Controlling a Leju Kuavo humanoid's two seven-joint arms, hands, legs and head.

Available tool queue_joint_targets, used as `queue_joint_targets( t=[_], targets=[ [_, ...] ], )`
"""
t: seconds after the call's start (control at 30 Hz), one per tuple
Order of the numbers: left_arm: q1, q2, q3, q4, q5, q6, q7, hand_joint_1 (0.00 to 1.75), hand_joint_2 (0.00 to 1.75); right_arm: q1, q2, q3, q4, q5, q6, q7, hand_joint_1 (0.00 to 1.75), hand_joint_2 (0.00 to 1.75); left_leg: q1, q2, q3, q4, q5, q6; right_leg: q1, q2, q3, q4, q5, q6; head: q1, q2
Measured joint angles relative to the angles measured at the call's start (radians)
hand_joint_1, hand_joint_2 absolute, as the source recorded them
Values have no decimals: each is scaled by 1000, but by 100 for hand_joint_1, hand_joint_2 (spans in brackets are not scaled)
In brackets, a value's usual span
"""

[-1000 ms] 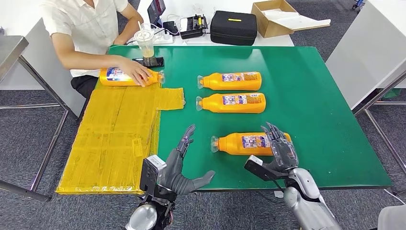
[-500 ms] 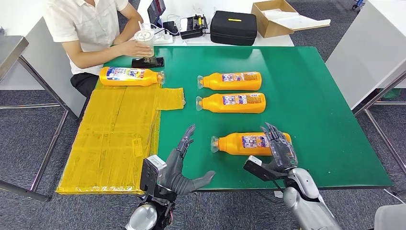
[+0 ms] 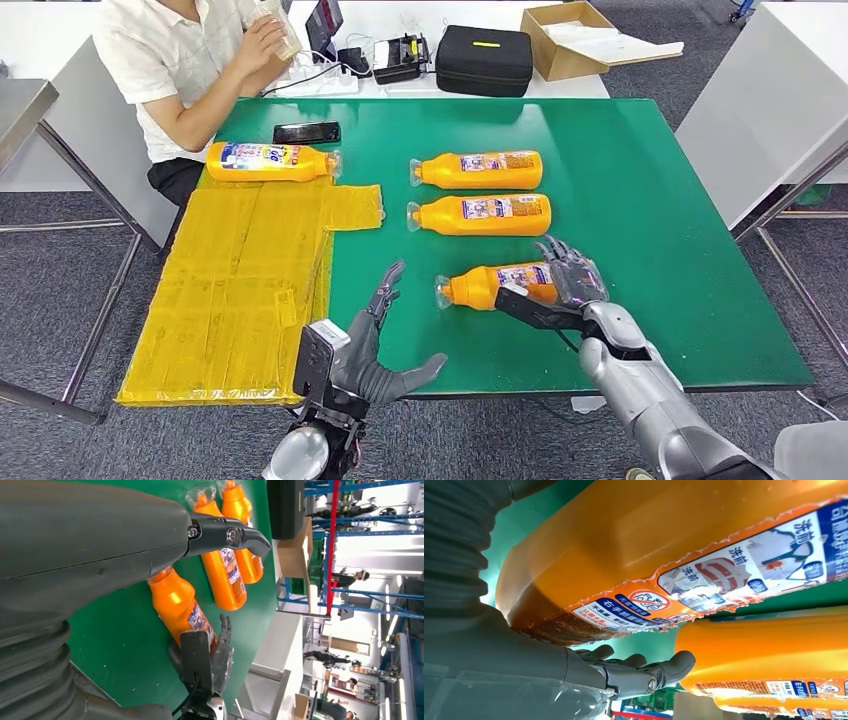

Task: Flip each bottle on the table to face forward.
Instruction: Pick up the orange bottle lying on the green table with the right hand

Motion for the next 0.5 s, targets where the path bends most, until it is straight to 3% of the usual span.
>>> queue_joint_targets(
  t=[0.5],
  targets=[
    [0, 0, 0, 0, -5, 11, 0, 0, 175, -23, 3, 27, 37, -24, -5, 6, 0, 175, 0, 0, 1, 0, 0, 0, 0, 0, 1, 0, 0, 0, 0, 0]
  ],
)
